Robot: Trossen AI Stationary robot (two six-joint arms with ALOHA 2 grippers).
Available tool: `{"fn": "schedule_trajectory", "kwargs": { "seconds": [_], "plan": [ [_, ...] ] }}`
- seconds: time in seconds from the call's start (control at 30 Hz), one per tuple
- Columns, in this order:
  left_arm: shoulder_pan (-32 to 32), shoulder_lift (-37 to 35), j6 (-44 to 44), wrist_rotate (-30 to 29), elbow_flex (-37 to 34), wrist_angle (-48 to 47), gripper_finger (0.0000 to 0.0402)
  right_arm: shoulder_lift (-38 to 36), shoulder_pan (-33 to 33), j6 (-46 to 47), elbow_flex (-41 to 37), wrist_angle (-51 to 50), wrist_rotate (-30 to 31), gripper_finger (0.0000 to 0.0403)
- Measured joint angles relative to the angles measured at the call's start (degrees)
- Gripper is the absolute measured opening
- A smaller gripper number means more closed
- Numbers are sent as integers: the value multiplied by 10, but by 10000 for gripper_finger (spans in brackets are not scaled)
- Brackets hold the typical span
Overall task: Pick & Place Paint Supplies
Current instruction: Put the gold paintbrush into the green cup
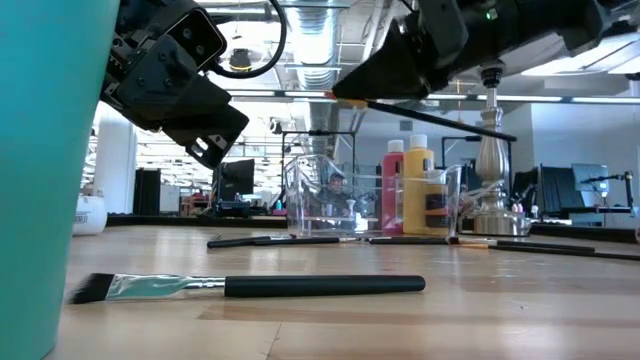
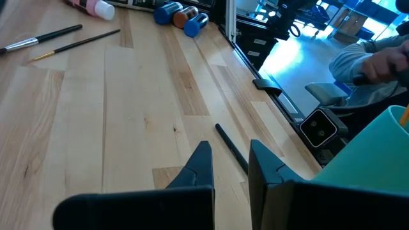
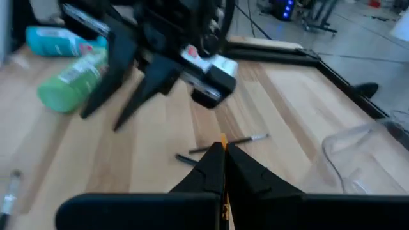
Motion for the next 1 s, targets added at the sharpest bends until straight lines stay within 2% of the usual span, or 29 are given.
{"fn": "schedule_trajectory", "kwargs": {
  "seconds": [0.2, 0.43, 0.6, 0.73, 0.9, 1.0],
  "plan": [
    [0, 0, 0, 0, 0, 0, 1, 0, 0, -9, 0, 93, -81, 0],
    [0, 0, 0, 0, 0, 0, 1, 0, 0, -61, 0, 292, -187, 0],
    [-2, 0, 0, -14, -1, 0, 1, 3, 2, -97, 2, 439, -216, 0],
    [-15, 0, -2, -82, -10, 0, 1, 52, 19, -109, 39, 511, -235, 0],
    [-29, 0, -34, -203, -22, 1, 1, 159, 60, -168, 168, 515, -245, 0],
    [-41, 0, -59, -271, -27, 1, 1, 223, 86, -225, 255, 512, -215, 0]
  ]
}}
